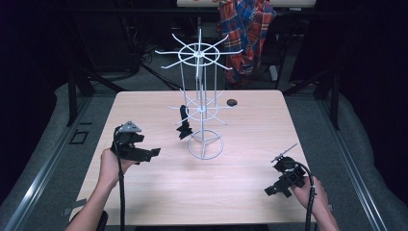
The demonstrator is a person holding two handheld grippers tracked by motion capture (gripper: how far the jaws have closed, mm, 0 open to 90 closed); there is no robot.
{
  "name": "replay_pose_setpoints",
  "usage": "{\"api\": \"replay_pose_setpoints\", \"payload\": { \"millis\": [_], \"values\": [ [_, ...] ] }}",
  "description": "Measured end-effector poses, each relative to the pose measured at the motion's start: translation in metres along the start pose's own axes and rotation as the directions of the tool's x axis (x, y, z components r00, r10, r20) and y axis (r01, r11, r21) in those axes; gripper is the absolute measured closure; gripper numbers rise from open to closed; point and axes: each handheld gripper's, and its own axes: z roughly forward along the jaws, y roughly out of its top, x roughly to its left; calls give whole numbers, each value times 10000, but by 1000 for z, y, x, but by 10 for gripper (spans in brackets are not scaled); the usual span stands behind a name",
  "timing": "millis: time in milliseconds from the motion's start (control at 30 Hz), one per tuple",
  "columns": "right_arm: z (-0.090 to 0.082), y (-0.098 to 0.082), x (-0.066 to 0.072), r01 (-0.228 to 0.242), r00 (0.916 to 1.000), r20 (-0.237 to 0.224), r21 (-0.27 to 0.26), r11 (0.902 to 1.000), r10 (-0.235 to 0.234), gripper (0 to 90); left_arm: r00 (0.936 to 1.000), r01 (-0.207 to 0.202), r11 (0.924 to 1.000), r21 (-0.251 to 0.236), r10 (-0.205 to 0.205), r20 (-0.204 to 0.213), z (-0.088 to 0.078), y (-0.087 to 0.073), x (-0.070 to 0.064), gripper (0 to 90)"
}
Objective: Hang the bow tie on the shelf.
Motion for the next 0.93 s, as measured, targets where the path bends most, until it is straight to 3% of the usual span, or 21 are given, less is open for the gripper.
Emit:
{"api": "replay_pose_setpoints", "payload": {
  "millis": [67,167,233,300,333,367,433,467,600,700,767,833,867,933],
  "values": [
    [0,1,1,61,9999,126,70,10000,-61,152,9999,112,9998,164,-111,-54,0,-5,-1,132],
    [1,1,3,60,9998,202,227,9997,-65,152,9998,134,9964,838,-122,-149,2,-14,-2,130],
    [1,2,3,268,9994,213,317,9991,-275,152,9997,218,9884,1506,-200,-134,5,-22,-1,127],
    [0,2,3,203,9998,0,682,9975,-203,152,9997,221,9762,2157,-228,8,8,-29,0,101],
    [8,-3,7,-655,9977,-172,-273,9975,651,152,9997,233,9715,2357,-232,-32,9,-32,0,90],
    [6,-2,2,-44,10000,46,282,9996,42,152,9998,220,9681,2497,-210,-65,10,-34,0,83],
    [6,-3,1,-83,9999,-80,441,9990,86,154,9998,211,9634,2672,-201,-67,10,-37,0,73],
    [5,-2,0,37,9999,102,607,9981,-43,154,9998,193,9622,2717,-175,-89,11,-39,1,70],
    [4,-3,1,-9,9999,141,544,9985,2,153,9998,193,9540,2992,-179,-74,16,-40,5,54],
    [5,-4,-1,-49,10000,68,582,9983,46,153,9996,213,9524,3041,-153,-223,17,-40,7,26],
    [3,-3,-2,144,9999,69,785,9968,-150,153,9994,304,9546,2962,-241,-249,16,-40,8,11],
    [5,-5,1,-289,9994,-186,319,9991,295,153,9993,333,9561,2910,-262,-281,16,-40,9,1],
    [4,-4,0,-74,9998,-154,503,9987,82,153,9991,374,9578,2849,-309,-274,16,-40,9,2],
    [5,-5,1,-205,9997,-116,351,9992,209,153,9987,456,9608,2734,-378,-337,16,-39,10,2]
  ]
}}
